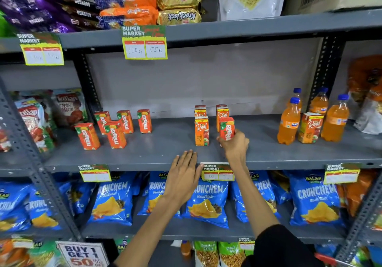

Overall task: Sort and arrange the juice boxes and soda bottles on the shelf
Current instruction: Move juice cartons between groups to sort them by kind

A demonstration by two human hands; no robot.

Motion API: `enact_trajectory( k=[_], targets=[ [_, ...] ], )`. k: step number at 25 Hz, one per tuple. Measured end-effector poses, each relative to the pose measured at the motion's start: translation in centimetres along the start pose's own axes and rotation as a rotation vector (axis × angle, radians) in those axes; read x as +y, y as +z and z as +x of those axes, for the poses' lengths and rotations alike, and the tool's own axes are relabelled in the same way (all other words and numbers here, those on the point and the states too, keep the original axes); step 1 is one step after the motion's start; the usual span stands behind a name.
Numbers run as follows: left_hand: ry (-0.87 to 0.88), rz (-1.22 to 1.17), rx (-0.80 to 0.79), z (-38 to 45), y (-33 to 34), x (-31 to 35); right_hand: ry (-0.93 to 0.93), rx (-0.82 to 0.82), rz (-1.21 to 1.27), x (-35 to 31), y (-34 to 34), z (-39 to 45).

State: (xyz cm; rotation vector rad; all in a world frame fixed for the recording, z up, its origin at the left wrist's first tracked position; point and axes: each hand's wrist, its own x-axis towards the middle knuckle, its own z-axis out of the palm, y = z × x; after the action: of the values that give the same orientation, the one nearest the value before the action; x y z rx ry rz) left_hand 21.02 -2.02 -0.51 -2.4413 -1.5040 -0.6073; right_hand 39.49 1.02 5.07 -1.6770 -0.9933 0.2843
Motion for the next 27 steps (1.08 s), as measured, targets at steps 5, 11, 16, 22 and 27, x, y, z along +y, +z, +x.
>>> enact_trajectory(
  k=[5, 11, 16, 22, 27],
  targets=[
    [-0.029, -0.023, 0.036, -0.6, -0.4, -1.4, -0.120, 0.065, 0.008, -1.3, -0.9, -2.7],
    [-0.098, 0.010, 0.075, -3.9, -2.2, -8.7, -0.190, 0.006, 0.031, -5.1, 2.2, -7.4],
    [-0.104, 0.051, 0.047, -5.9, -4.8, -17.4, -0.191, -0.138, 0.112, -9.5, 11.1, -11.2],
    [-0.043, -0.002, 0.034, -5.9, -5.2, -21.5, -0.151, -0.212, 0.099, -12.6, 19.3, -12.5],
    [-0.027, -0.026, 0.098, -6.1, -4.8, -21.8, -0.108, -0.206, 0.050, -13.3, 22.2, -11.9]
  ],
)
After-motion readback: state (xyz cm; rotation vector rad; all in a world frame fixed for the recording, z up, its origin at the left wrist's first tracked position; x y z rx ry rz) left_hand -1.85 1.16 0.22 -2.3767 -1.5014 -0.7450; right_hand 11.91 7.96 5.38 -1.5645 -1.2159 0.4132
